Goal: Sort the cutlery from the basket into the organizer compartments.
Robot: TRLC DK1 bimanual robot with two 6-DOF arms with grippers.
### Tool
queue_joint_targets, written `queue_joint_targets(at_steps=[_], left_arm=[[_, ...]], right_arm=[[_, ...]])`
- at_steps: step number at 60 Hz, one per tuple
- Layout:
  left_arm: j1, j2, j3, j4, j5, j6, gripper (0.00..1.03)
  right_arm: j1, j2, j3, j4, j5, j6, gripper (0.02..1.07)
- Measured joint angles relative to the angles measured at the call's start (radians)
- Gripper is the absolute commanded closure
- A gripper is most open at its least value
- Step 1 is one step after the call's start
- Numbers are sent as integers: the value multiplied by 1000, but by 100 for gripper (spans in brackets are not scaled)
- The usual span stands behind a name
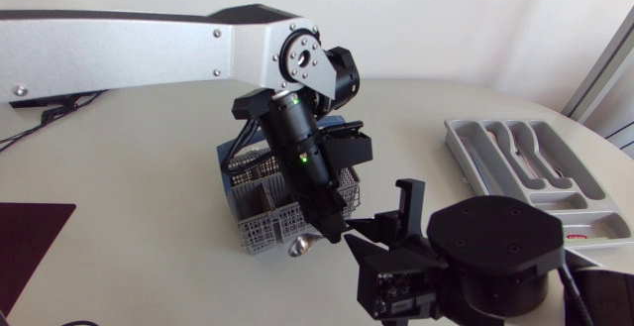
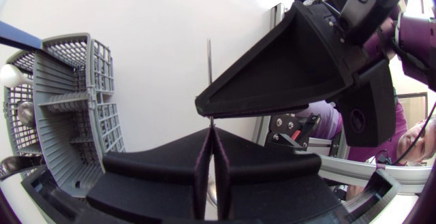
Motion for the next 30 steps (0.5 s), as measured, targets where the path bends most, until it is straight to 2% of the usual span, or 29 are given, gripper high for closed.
queue_joint_targets(at_steps=[9, 30], left_arm=[[0, 2, 0, -10, 0, 0, 100], [3, 8, 12, -19, 1, 0, 100]], right_arm=[[6, 19, 0, 19, 15, -18, 96], [13, 40, 0, 19, 24, -23, 101]])
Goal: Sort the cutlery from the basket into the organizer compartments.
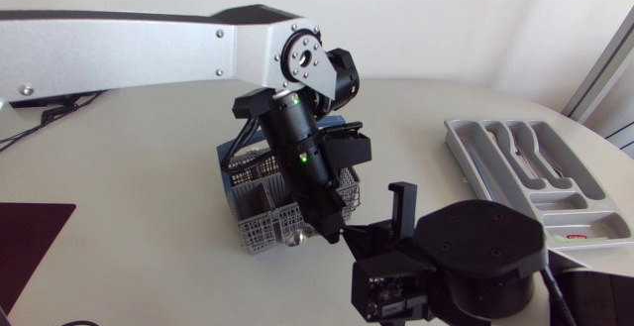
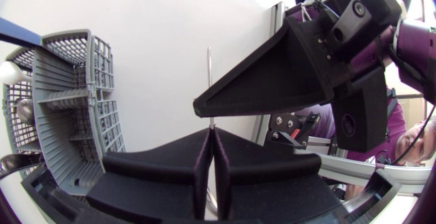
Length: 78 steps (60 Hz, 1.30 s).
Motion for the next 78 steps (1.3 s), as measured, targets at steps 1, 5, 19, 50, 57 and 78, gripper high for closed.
queue_joint_targets(at_steps=[1, 5, 19, 50, 57, 78], left_arm=[[2, 0, 2, 0, 2, 0, 100], [7, 2, 5, -4, 8, 0, 100], [18, 2, 5, -11, 37, 0, 89], [23, 0, 5, -13, 63, 12, 79], [37, -6, 11, -16, 63, 15, 75], [107, -105, 33, 69, 58, -11, 72]], right_arm=[[0, 0, 0, 1, 1, 0, 101], [0, 0, 0, 5, 3, 0, 101], [0, 0, 0, 7, 6, 0, 101], [0, 0, -17, -5, 10, 0, 101], [-2, 0, -18, -9, 10, 0, 101], [-154, -79, -39, -126, -89, 0, 101]])
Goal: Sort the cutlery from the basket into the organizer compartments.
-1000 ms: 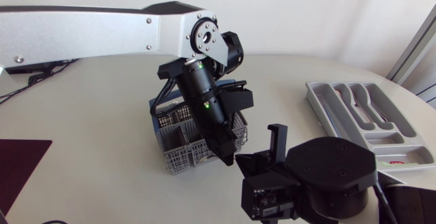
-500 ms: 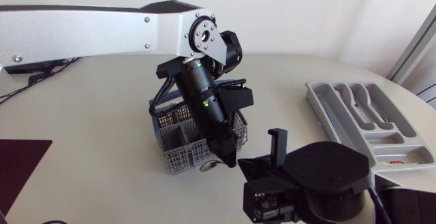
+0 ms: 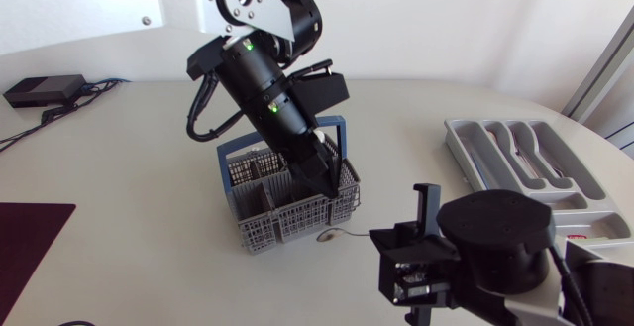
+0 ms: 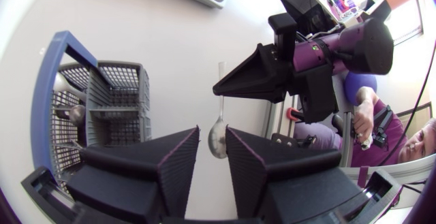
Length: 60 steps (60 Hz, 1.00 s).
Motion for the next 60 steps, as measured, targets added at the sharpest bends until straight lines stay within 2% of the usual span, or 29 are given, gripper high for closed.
queue_joint_targets(at_steps=[20, 34, 42, 50, 60], left_arm=[[57, -102, -16, 127, -33, -54, 72], [60, -190, -77, 229, -91, -90, 72], [60, -238, -126, 293, -152, -112, 65], [65, -275, -163, 346, -200, -133, 61], [74, -317, -201, 399, -252, -150, 59]], right_arm=[[-396, -106, 0, -182, -317, -62, 101], [-728, -106, 27, -307, -555, -196, 101], [-921, -53, 79, -358, -674, -299, 101], [-1086, 31, 139, -420, -758, -412, 101], [-1239, 145, 201, -463, -789, -557, 101]])
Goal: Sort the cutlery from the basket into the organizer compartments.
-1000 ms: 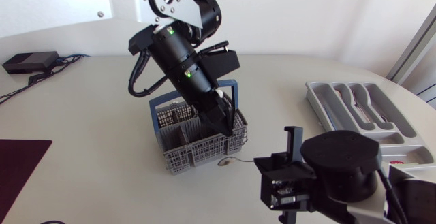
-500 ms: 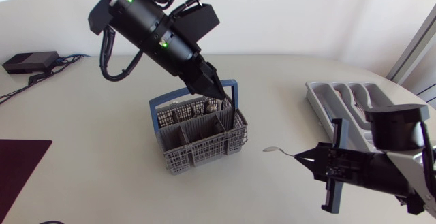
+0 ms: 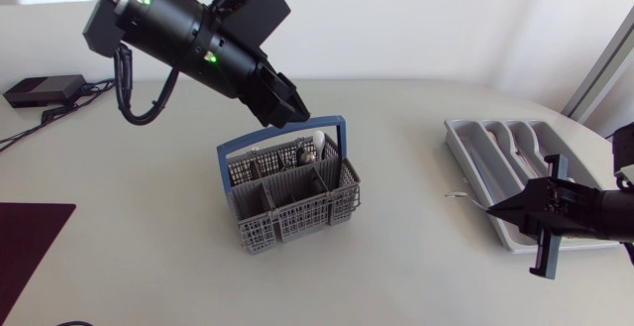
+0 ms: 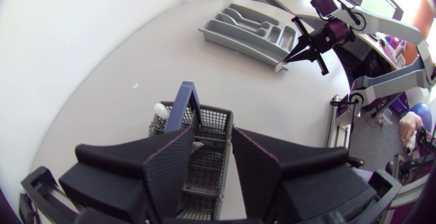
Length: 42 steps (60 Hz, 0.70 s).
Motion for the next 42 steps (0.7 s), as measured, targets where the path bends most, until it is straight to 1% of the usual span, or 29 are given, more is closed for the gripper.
queue_joint_targets(at_steps=[9, 13, 23, 30, 42], left_arm=[[0, -23, -25, 20, -20, -9, 59], [4, -30, -35, 21, -23, -10, 59], [17, -47, -61, 35, -31, -13, 59], [18, -55, -71, 42, -41, -13, 59], [15, -70, -88, 60, -47, -36, 59]], right_arm=[[-111, 103, 55, -52, -4, -134, 101], [-171, 165, 101, -95, -6, -206, 101], [-298, 301, 213, -151, -6, -352, 101], [-381, 410, 303, -184, 12, -450, 101], [-482, 546, 443, -219, 58, -560, 101]])
